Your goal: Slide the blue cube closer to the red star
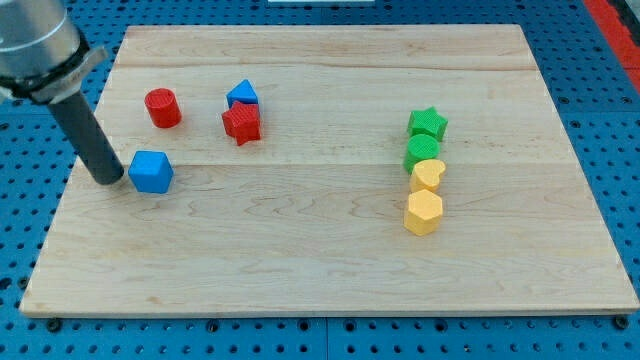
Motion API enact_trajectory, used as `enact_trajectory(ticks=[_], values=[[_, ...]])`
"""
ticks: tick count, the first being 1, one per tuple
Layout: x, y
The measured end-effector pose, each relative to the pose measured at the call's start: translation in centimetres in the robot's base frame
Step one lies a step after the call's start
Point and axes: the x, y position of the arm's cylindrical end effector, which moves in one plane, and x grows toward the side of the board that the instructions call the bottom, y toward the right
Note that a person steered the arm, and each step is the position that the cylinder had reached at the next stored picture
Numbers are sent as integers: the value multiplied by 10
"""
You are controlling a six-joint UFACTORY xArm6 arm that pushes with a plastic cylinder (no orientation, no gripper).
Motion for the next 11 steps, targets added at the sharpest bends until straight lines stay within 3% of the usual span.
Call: enact_trajectory(ticks=[1,2,3,4,5,11], values=[[-10,70],[30,23],[64,50],[38,108],[28,124],[14,100]])
